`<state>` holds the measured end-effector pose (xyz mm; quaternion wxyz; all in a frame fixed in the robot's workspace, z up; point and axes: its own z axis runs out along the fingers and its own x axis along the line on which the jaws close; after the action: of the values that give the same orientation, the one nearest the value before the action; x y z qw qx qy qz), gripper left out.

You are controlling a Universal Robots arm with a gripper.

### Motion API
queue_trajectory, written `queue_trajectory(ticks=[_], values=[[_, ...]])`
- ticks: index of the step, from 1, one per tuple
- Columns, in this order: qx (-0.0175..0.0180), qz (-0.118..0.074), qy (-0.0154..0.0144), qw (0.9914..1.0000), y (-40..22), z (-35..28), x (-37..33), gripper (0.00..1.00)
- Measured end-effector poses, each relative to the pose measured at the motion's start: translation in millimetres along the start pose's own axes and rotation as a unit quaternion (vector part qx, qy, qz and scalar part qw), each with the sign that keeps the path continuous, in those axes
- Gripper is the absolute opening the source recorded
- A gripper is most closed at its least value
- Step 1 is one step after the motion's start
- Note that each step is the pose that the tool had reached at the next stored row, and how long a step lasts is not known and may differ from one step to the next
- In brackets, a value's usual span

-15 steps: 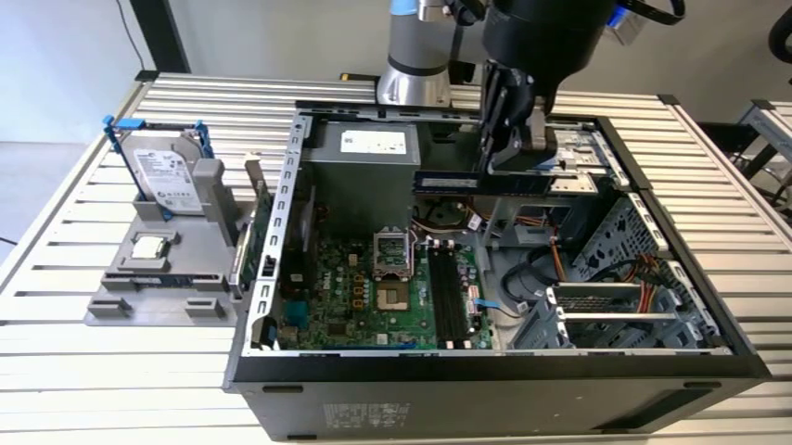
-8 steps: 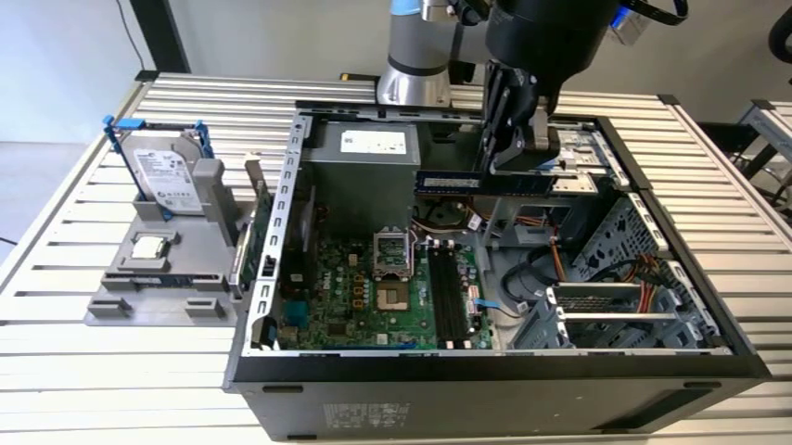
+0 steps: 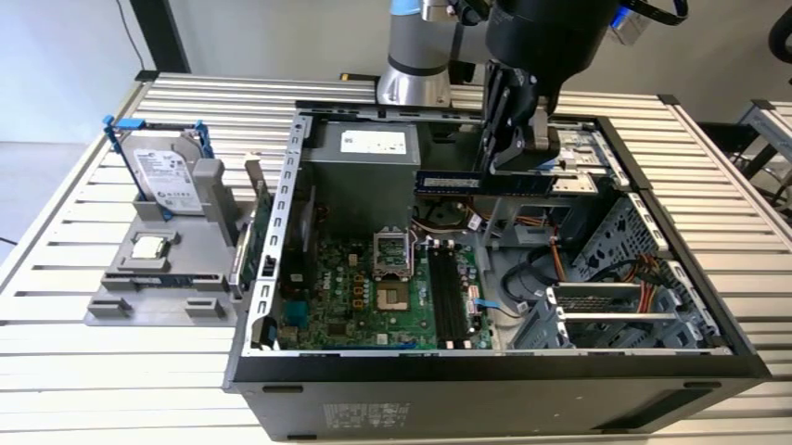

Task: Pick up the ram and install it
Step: 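Pick up the ram and move it above insertion slot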

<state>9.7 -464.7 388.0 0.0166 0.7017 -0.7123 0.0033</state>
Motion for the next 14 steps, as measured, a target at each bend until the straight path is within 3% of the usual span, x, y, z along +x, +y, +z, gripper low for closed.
queue_trajectory(ticks=[7,14], values=[[-0.0006,0.021,-0.0004,0.99978,0.0,0.0,0.0,0.00],[-0.0014,0.050,-0.0009,0.99875,0.0,0.0,0.0,0.00]])
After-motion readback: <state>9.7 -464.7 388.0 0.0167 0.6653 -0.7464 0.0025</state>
